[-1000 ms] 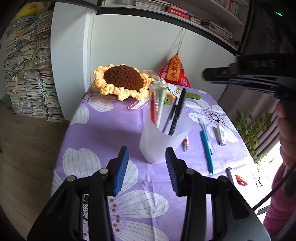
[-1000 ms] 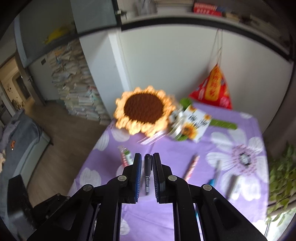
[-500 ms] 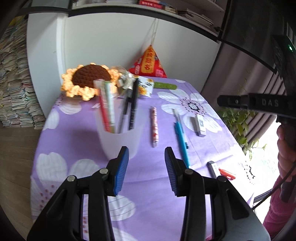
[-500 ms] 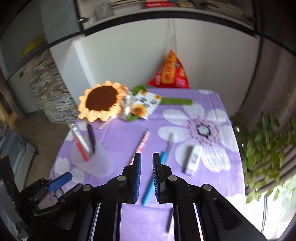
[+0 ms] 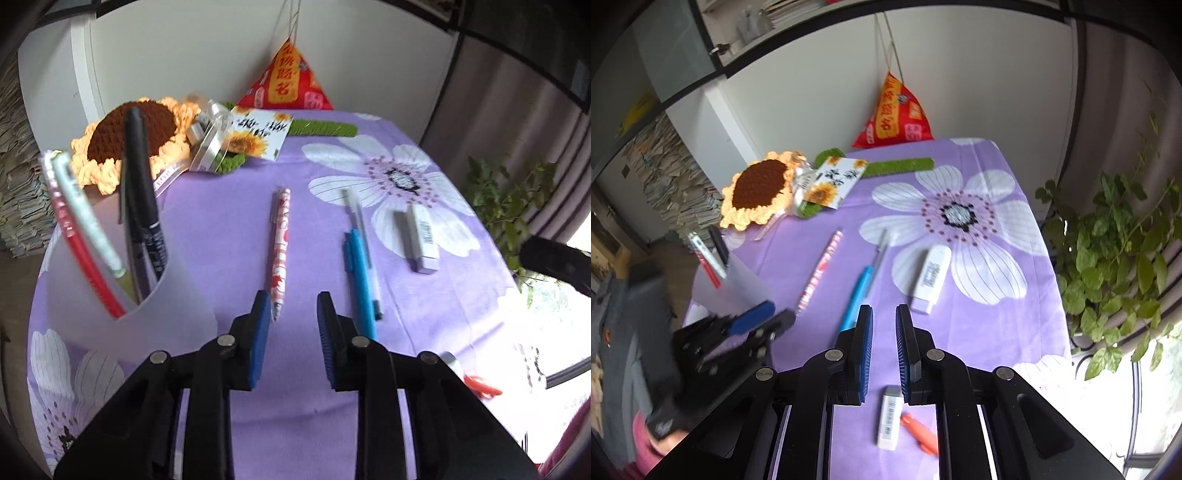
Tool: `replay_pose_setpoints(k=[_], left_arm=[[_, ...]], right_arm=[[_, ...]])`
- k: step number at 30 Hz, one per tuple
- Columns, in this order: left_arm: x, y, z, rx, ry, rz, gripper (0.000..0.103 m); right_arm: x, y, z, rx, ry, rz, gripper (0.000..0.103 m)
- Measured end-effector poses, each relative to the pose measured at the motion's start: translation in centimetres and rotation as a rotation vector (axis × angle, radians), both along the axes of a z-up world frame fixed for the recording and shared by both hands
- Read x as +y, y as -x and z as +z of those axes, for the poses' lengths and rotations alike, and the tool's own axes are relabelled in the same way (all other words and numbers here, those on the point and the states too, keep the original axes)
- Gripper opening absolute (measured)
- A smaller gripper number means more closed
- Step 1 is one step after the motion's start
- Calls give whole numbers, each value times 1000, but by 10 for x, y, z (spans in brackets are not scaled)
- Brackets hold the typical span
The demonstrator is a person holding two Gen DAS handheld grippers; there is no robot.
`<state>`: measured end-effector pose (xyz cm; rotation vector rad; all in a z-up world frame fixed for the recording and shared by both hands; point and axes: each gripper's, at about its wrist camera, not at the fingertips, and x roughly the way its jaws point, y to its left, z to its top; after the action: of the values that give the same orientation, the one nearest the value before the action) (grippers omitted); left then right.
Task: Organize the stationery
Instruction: 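Move the left tool to the pink patterned pen while the right grasps the clear pen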
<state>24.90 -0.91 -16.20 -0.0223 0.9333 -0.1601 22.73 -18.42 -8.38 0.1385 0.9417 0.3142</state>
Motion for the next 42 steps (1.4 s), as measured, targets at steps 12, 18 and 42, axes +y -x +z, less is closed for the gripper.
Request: replay_pose_setpoints(k=[12, 18, 42], left_arm=[[-20, -28, -20, 27, -124, 14, 20], [-22, -18, -21, 44, -103, -16, 8], [1, 68, -13, -5, -83, -120, 40]], right_arm=[[-17, -21, -35, 82, -27, 14, 12], [-16, -24, -39, 89, -29, 13, 12], [45, -126, -64, 241, 42, -51, 29]])
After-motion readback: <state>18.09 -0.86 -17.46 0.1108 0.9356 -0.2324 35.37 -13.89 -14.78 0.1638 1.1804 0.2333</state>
